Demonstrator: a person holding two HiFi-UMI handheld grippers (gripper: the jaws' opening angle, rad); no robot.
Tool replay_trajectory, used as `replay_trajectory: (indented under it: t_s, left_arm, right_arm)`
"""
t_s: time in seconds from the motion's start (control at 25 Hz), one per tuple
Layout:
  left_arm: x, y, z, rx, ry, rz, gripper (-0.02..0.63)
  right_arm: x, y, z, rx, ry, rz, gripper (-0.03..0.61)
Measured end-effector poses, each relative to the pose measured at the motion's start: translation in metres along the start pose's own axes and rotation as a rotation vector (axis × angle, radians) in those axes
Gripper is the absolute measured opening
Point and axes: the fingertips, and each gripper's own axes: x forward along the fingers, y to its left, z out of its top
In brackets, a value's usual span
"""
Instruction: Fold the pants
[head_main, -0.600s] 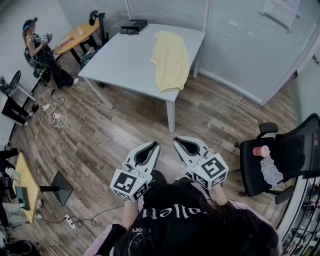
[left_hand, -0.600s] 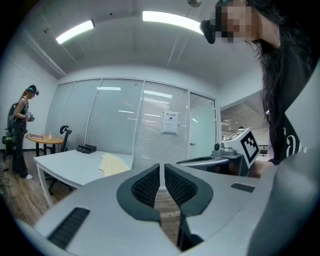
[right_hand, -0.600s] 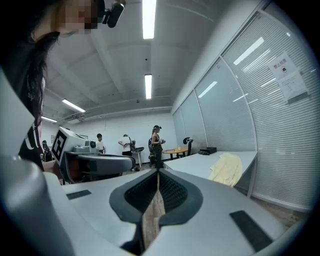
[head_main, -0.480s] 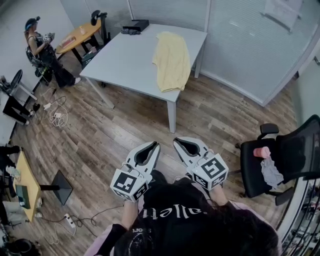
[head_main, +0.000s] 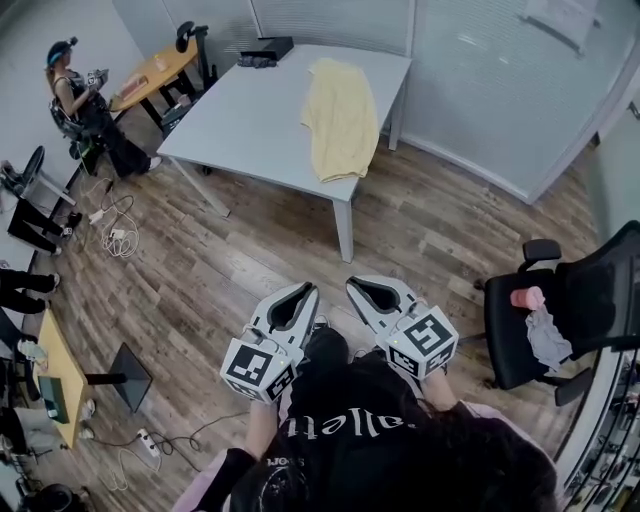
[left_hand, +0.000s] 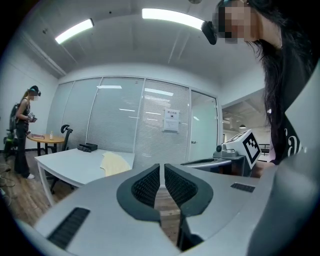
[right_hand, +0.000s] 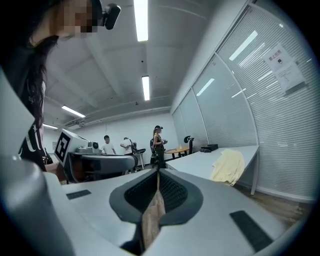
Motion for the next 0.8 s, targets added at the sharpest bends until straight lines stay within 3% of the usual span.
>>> replay_trajectory:
  t_s: [0.32,0.8]
  left_arm:
    - [0.026,0.011,-0.007,-0.009,0.029,-0.034,0.049]
    - [0.095,0.096,-0.004,-0.043,0.055,-0.068,0.049]
  right_arm:
    - [0.014,-0.025,-0.006,0.024,0.027,-0.023,0.029]
    - [0.09,-0.099,0.0,0.044,0.071,-0.08,0.029]
